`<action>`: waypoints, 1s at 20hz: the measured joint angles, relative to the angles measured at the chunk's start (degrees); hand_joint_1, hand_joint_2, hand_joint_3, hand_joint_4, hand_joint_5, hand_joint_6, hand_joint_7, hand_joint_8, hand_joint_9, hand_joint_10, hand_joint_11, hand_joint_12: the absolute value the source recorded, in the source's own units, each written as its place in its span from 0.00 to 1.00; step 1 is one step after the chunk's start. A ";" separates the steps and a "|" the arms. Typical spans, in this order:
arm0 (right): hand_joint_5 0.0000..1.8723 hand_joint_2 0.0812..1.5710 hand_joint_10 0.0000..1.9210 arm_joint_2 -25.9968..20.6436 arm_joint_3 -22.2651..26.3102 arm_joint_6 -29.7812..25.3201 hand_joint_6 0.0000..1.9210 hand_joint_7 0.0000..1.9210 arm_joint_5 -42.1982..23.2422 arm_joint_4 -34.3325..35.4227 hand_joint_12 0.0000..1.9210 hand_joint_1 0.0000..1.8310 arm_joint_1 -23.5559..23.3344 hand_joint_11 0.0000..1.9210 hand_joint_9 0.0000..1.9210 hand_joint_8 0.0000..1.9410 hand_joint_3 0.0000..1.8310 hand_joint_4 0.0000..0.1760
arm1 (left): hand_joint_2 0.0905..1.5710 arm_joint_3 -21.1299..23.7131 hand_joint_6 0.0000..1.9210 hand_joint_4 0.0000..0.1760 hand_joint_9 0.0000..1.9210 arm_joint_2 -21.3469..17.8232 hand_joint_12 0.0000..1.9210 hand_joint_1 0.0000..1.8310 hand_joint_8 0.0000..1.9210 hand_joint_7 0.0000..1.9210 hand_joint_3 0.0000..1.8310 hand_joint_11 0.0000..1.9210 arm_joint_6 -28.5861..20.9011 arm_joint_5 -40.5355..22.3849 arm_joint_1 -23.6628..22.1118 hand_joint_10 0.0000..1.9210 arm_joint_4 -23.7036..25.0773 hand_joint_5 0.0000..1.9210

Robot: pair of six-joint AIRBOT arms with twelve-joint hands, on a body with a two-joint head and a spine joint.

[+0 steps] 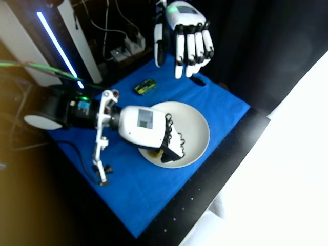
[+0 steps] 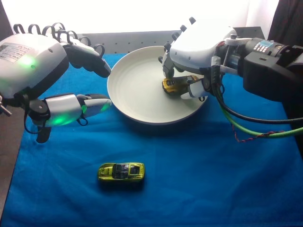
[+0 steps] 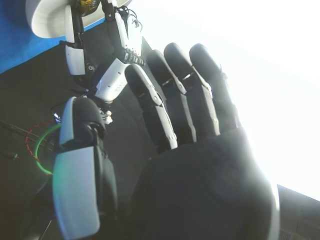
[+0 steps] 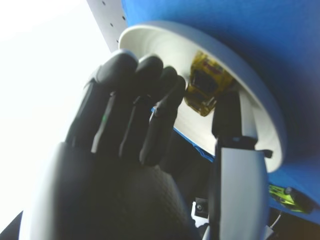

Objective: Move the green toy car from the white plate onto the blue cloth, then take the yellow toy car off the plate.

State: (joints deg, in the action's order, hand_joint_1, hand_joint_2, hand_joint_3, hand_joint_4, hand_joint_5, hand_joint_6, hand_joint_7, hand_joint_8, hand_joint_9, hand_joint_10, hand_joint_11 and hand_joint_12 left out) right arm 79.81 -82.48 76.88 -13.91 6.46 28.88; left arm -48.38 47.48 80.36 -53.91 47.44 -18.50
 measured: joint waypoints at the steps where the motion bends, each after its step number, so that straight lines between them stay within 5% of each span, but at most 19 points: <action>1: 0.47 0.70 0.62 0.04 -0.04 0.02 0.53 0.39 0.04 -0.04 0.88 0.62 0.00 0.28 0.35 0.45 0.00 0.00 | 0.68 0.00 0.25 0.35 0.26 0.00 0.83 0.36 0.34 0.33 0.00 0.13 -0.04 0.00 0.00 0.52 -0.09 0.39; 3: 0.48 0.71 0.65 0.20 -0.13 0.02 0.57 0.42 0.09 -0.07 0.88 0.62 0.00 0.30 0.37 0.45 0.00 0.00 | 0.68 0.00 0.27 0.31 0.26 0.00 0.85 0.36 0.35 0.33 0.00 0.14 -0.13 -0.02 0.04 0.55 -0.09 0.38; 4: 0.50 0.71 0.66 0.22 -0.13 0.00 0.54 0.46 0.09 -0.04 0.88 0.65 0.00 0.32 0.40 0.58 0.00 0.00 | 0.68 0.00 0.29 0.46 0.25 0.00 0.87 0.35 0.37 0.33 0.00 0.14 -0.17 -0.09 0.07 0.57 -0.09 0.37; 6: 0.50 0.72 0.72 0.20 -0.15 0.00 0.48 0.46 0.04 -0.02 0.92 0.67 0.00 0.36 0.41 0.69 0.00 0.00 | 0.68 0.00 0.30 0.45 0.22 0.00 0.90 0.36 0.44 0.30 0.00 0.12 -0.20 -0.24 0.20 0.63 -0.11 0.36; 7: 0.49 0.72 0.74 0.20 -0.15 0.00 0.46 0.47 0.04 0.02 0.93 0.68 0.00 0.37 0.41 0.70 0.00 0.00 | 0.68 0.00 0.30 0.34 0.23 0.00 0.91 0.35 0.47 0.29 0.00 0.13 -0.22 -0.44 0.48 0.64 -0.09 0.36; 8: 0.49 0.72 0.73 0.20 -0.15 0.00 0.48 0.46 0.04 0.07 0.92 0.67 0.00 0.36 0.40 0.69 0.00 0.00 | 0.68 0.00 0.30 0.33 0.24 0.00 0.90 0.35 0.48 0.29 0.00 0.13 -0.22 -0.31 0.72 0.64 -0.13 0.36; 10: 0.46 0.74 0.76 0.20 -0.15 0.00 0.49 0.46 0.04 0.09 0.94 0.68 0.00 0.39 0.43 0.74 0.00 0.00 | 0.69 0.00 0.30 0.50 0.23 0.00 0.92 0.34 0.47 0.29 0.00 0.11 -0.26 -0.33 0.72 0.63 -0.20 0.34; 14: 0.46 0.74 0.76 -0.04 0.22 0.00 0.49 0.44 0.07 0.11 0.96 0.68 0.00 0.38 0.42 0.75 0.00 0.00 | 0.69 0.00 0.32 0.40 0.23 0.00 0.90 0.36 0.46 0.29 0.00 0.12 -0.37 -0.37 0.76 0.62 -0.17 0.35; 16: 0.47 0.74 0.72 -0.33 0.31 0.00 0.51 0.44 0.13 0.11 0.94 0.67 0.00 0.36 0.39 0.73 0.00 0.00 | 0.69 0.00 0.33 0.45 0.19 0.02 0.97 0.36 0.52 0.26 0.00 0.07 -0.37 -0.37 0.83 0.69 -0.50 0.35; 17: 0.47 0.74 0.71 -0.61 0.33 0.00 0.51 0.45 0.13 0.09 0.93 0.67 -0.02 0.36 0.39 0.72 0.00 0.00 | 0.76 0.00 0.64 0.89 0.17 0.13 0.99 0.45 0.58 0.24 0.00 0.05 -0.37 -0.46 0.85 0.74 -0.61 0.36; 18: 0.48 0.74 0.73 -0.92 0.55 0.00 0.49 0.44 0.15 0.07 0.94 0.67 -0.13 0.36 0.39 0.73 0.00 0.00 | 0.78 0.00 0.72 0.98 0.18 0.24 0.98 0.46 0.58 0.24 0.00 0.06 -0.42 -0.37 1.01 0.72 -0.63 0.36; 20: 0.47 0.74 0.72 -1.84 1.16 0.00 0.52 0.44 -0.07 0.09 0.94 0.66 -0.20 0.34 0.38 0.72 0.00 0.00 | 0.79 0.00 0.74 1.00 0.19 0.28 0.98 0.46 0.56 0.25 0.00 0.05 -0.39 -0.35 1.11 0.70 -0.81 0.35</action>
State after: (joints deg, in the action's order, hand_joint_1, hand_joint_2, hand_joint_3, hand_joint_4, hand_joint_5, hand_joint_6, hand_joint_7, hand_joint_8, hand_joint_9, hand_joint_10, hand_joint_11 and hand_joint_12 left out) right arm 77.97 -81.32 76.88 -13.98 6.55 28.69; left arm -48.38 47.77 79.96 -54.26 48.56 -19.31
